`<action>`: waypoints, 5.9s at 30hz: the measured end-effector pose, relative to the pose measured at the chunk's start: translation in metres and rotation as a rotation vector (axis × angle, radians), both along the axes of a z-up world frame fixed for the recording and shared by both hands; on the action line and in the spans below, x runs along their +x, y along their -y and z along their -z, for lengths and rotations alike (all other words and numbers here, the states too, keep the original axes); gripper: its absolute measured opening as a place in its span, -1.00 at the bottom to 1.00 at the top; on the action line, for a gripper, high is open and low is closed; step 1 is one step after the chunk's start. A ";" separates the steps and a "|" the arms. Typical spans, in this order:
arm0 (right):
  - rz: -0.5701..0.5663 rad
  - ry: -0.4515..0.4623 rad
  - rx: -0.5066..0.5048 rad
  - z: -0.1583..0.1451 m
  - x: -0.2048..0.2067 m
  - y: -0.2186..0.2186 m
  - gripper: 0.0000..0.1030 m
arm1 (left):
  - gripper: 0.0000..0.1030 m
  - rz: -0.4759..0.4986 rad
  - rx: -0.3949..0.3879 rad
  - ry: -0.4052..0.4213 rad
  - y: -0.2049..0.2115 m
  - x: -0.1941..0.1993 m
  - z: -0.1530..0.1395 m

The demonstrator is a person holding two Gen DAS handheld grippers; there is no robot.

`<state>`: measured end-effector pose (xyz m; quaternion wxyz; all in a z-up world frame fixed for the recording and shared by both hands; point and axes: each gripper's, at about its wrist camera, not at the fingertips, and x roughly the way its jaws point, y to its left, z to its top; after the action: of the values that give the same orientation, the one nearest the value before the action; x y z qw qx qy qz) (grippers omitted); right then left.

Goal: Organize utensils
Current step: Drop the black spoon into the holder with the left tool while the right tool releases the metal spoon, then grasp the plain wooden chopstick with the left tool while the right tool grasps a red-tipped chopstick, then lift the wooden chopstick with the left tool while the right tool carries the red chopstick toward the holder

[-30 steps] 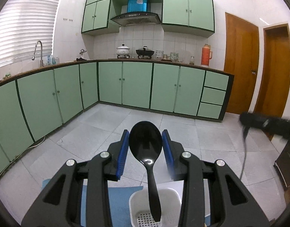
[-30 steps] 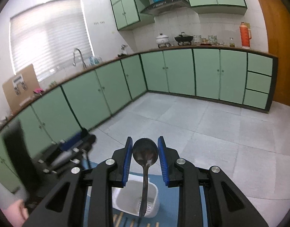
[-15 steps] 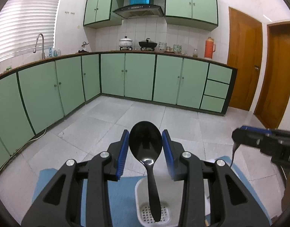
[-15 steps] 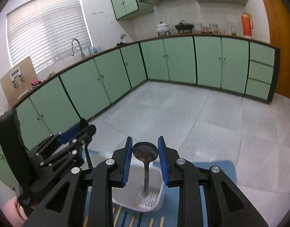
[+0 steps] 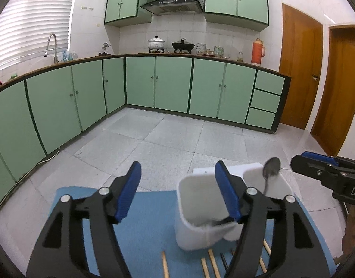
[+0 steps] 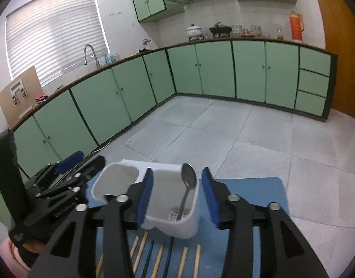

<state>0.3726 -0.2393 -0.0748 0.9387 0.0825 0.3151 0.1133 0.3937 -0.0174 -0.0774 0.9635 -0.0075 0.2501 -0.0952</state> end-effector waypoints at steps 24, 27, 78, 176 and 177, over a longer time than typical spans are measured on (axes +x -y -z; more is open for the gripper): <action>0.062 -0.131 -0.053 0.087 -0.203 0.005 0.75 | 0.76 -0.010 0.062 -0.252 -0.038 -0.195 0.079; 0.074 -0.177 -0.070 0.104 -0.218 0.008 0.68 | 0.76 -0.013 0.066 -0.278 -0.040 -0.207 0.087; 0.055 -0.238 -0.087 0.141 -0.235 0.007 -0.86 | -0.25 -0.029 0.078 -0.387 -0.026 -0.215 0.125; -0.030 0.256 -0.101 -0.164 -0.154 0.029 -0.89 | -0.89 0.044 -0.035 0.224 -0.002 -0.170 -0.186; -0.026 0.263 -0.101 -0.167 -0.149 0.029 -0.89 | -0.89 0.042 -0.034 0.236 0.001 -0.165 -0.190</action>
<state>0.2240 -0.2681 0.0922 0.9732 0.0155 0.1959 0.1195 0.2286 -0.0187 0.1121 0.9838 -0.0073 0.1333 -0.1199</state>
